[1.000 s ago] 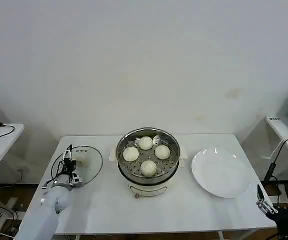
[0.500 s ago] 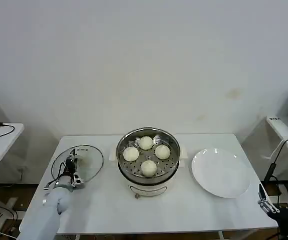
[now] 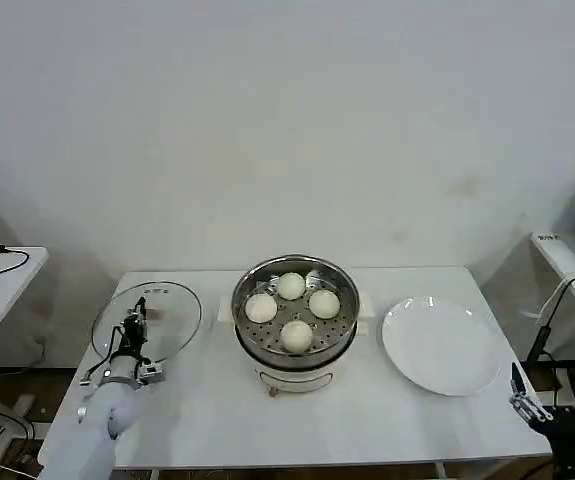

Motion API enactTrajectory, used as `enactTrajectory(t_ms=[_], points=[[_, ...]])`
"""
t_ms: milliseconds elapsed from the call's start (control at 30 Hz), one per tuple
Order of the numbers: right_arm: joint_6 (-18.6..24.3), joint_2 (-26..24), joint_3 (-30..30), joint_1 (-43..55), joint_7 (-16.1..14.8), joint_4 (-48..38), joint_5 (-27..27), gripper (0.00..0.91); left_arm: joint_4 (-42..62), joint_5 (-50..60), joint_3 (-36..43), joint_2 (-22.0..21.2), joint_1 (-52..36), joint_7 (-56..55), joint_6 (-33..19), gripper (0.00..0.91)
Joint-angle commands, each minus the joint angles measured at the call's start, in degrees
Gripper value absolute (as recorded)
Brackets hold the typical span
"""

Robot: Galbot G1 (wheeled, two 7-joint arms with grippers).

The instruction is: Take steamed baozi put them in steamer then cover it.

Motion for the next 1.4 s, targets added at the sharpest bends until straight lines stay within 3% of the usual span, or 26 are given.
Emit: enactTrajectory(t_ms=[33,200,400,733,967,1400], points=[[0.4,-0.1,-1.6,0.2,0.4,0.0,-2.4,0.907,-21.1,1.0,-9.1,0.5,12.2,0.5,4.6,0.000],[-0.2,-0.3,-2.5,0.2,0.7,0.0,-5.7,0.907,-35.1,-2.8,-10.2,2.7,15.5,9.3,12.3,0.000],[-0.8,0.3,-3.4,0.5,1.0,0.2,-10.4,0.907,-43.8,-8.9,-6.2,6.0,14.4,15.6,21.7,0.000],[-2.7,4.4,-5.5,1.8,3.2,1.3,-19.5,0.907,-45.4,-13.3,7.5,10.0,3.0,21.0,33.3,0.000],[-3.0,4.5,-6.0,3.1,4.9,0.5,-21.9,0.907,-42.0,3.6,18.0,-0.2,-7.6,30.5,34.5,0.000],[-4.3,5.3,-10.4,5.1,5.7,-0.7,-24.9,0.907,-36.8,19.0,22.3,-15.3,-8.1,36.9,34.3,0.000]])
